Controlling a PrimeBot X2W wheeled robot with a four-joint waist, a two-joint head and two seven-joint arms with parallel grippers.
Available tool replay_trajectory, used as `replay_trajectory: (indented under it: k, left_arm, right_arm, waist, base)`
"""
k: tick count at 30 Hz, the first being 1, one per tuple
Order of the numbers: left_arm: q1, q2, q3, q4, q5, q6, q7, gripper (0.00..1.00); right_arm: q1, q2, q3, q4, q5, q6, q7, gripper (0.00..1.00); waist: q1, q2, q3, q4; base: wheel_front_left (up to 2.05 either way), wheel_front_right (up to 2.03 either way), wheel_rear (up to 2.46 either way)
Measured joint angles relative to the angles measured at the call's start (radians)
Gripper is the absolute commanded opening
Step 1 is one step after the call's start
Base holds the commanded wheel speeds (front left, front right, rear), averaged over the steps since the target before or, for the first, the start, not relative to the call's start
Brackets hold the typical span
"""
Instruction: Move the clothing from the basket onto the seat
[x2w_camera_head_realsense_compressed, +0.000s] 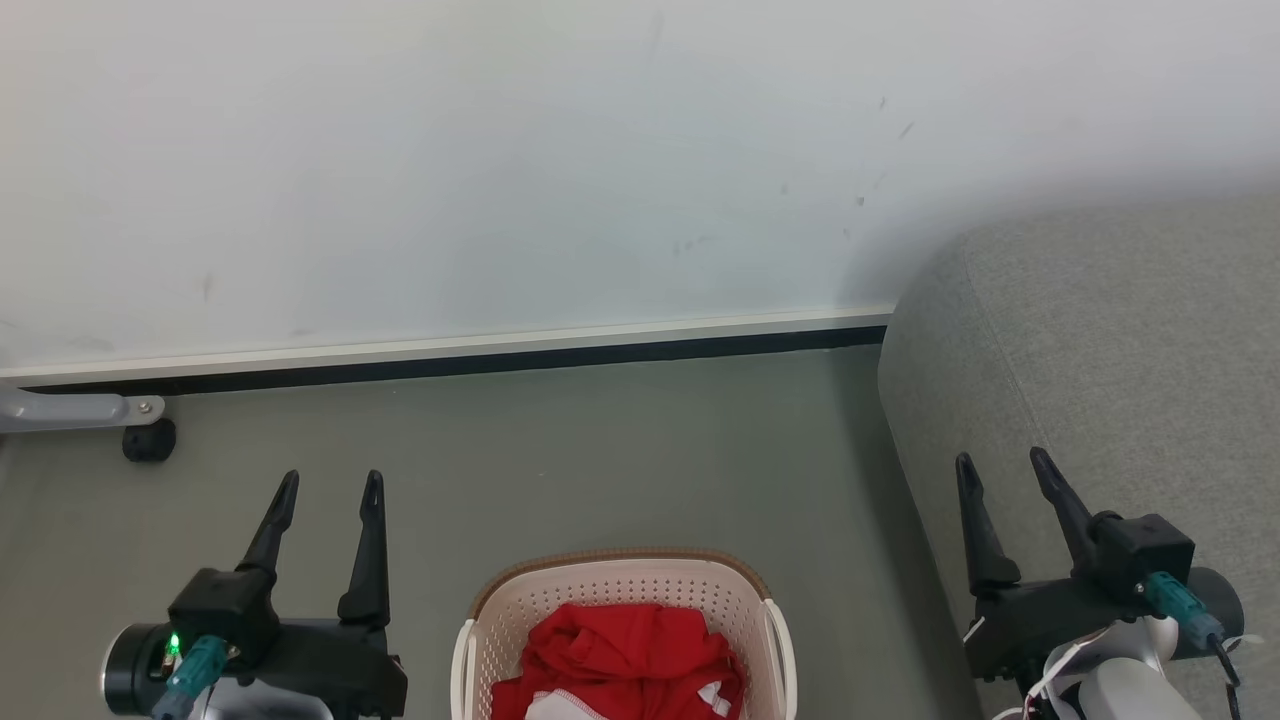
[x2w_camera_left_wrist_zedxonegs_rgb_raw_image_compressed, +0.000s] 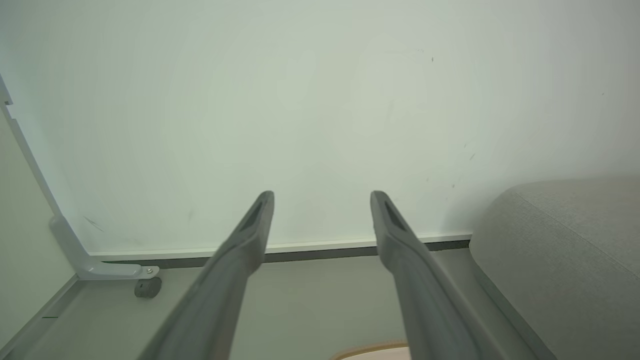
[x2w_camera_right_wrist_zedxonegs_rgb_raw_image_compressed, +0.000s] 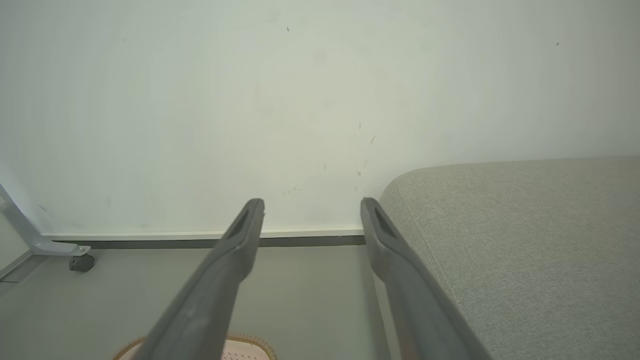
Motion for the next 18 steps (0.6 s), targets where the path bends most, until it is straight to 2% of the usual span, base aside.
replay_trajectory:
  k: [9,18]
  left_arm:
    - [0.001,0.003,-0.007,0.001,0.102,0.025,-0.009,1.00]
    - [0.012,-0.003,0.004,0.004,0.092,0.025,0.005,1.00]
  right_arm:
    - [-0.008,0.000,0.028,0.026,-0.085,-0.010,-0.030,1.00]
    - [-0.016,0.009,0.012,0.036,-0.071,-0.006,-0.033,1.00]
  waist:
    - [0.0000,0.0000,0.001,-0.002]
    - [0.0000,0.0000,0.004,-0.004]
  base:
    - [0.00,0.00,0.00]
    - [0.00,0.00,0.00]
